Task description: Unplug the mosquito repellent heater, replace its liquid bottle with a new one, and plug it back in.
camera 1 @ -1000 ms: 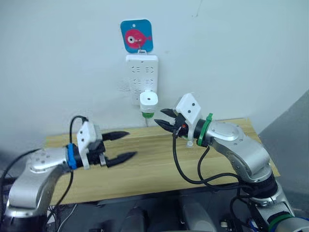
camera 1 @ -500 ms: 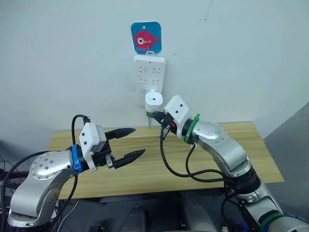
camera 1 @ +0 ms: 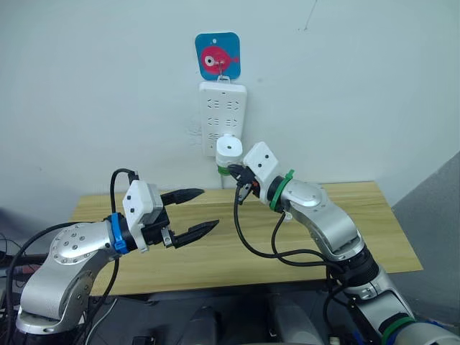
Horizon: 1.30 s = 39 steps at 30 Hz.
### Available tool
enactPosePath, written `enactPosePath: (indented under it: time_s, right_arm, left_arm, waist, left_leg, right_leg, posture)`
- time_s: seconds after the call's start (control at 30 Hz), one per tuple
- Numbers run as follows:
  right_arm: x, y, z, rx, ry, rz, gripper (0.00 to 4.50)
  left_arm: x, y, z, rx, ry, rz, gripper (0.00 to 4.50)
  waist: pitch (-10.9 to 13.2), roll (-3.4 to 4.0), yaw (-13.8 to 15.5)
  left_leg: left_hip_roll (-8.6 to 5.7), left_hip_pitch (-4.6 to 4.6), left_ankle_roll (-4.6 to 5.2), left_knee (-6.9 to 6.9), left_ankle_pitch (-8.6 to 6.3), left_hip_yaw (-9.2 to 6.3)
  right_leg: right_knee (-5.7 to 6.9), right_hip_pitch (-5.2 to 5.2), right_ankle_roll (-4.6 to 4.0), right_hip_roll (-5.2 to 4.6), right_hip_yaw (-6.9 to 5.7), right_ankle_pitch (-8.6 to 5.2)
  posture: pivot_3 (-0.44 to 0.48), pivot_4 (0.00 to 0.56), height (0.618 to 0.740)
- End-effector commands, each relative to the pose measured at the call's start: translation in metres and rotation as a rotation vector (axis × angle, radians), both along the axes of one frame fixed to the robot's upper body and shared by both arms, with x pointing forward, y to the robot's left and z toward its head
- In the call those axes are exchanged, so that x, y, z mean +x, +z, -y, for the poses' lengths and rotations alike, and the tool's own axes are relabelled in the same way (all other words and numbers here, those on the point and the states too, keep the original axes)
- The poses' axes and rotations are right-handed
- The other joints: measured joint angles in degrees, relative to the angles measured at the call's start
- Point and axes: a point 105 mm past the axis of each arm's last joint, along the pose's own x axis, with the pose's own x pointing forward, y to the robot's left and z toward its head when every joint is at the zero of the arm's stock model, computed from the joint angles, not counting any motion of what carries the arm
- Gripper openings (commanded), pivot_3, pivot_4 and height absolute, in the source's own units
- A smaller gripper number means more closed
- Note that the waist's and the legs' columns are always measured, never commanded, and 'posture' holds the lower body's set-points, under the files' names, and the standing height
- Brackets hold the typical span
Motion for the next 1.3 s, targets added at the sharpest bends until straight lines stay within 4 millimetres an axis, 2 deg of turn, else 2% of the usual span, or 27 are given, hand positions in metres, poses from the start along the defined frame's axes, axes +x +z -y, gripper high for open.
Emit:
enactPosePath:
  time_s: [0.03, 0.63, 0.83, 0.97, 1.03, 1.17, 1.3]
  right_arm:
    - [0.003, 0.02, 0.001, 0.037, -0.023, 0.074, 0.04]
    - [0.024, 0.027, 0.016, 0.111, -0.196, 0.071, 0.04]
    - [-0.003, 0.022, 0.0, 0.095, 0.002, 0.0, 0.04]
    - [-0.019, 0.022, 0.005, 0.041, 0.095, 0.016, 0.04]
    - [-0.028, 0.019, 0.015, -0.017, 0.135, 0.027, 0.04]
    - [-0.044, 0.01, 0.058, -0.193, 0.148, 0.041, 0.91]
    - [-0.057, 0.005, 0.103, -0.315, 0.145, -0.014, 2.35]
  left_arm:
    - [0.0, 0.005, 0.004, 0.004, -0.017, 0.036, 3.82]
    - [0.003, 0.004, 0.009, -0.001, -0.03, 0.04, 3.82]
    - [0.005, 0.003, 0.008, -0.009, -0.016, 0.032, 3.82]
    - [0.008, 0.001, 0.002, -0.007, 0.016, 0.036, 3.82]
    - [0.009, -0.005, -0.007, 0.016, 0.047, 0.024, 3.82]
    - [0.004, -0.025, -0.04, 0.16, 0.067, -0.002, 4.5]
    - [0.008, -0.033, -0.069, 0.215, 0.152, -0.032, 4.5]
  waist:
    - [-0.02, -0.02, 0.0]
    - [-0.16, -0.13, 0.01]
    - [-0.21, -0.17, 0.07]
    - [-0.21, -0.17, 0.05]
    - [-0.21, -0.17, 0.05]
    - [-0.21, -0.17, 0.16]
    - [-0.25, -0.2, 1.01]
  left_leg:
    - [0.0, 0.0, 0.0, 0.0, 0.0, 0.0]
    - [0.03, 0.03, -0.04, 0.02, 0.03, 0.0]
    - [0.02, 0.26, -0.07, -0.01, 0.08, -0.03]
    - [0.05, 0.25, -0.06, -0.08, 0.07, -0.04]
    - [0.06, 0.25, -0.06, -0.14, 0.07, -0.07]
    - [0.04, 0.25, -0.05, -0.17, 0.06, -0.04]
    - [0.05, 0.27, -0.05, -0.16, 0.06, 0.0]
  right_leg:
    - [0.0, 0.0, 0.0, 0.0, 0.0, 0.0]
    - [0.02, 0.0, 0.0, 0.06, 0.02, 0.0]
    - [-0.01, 0.27, -0.01, 0.19, 0.0, -0.01]
    - [-0.02, 0.25, -0.01, 0.21, 0.0, -0.01]
    - [-0.06, 0.25, -0.01, 0.18, 0.0, -0.01]
    - [-0.14, 0.26, -0.02, 0.09, -0.02, -0.03]
    - [-0.21, 0.31, 0.07, 0.12, -0.06, -0.17]
  posture:
    - [-0.057, 0.106, 0.73]
    - [-0.065, 0.102, 0.73]
    - [-0.066, 0.102, 0.73]
    - [-0.065, 0.104, 0.73]
    - [-0.059, 0.104, 0.73]
    - [-0.043, 0.102, 0.73]
    - [-0.026, 0.091, 0.73]
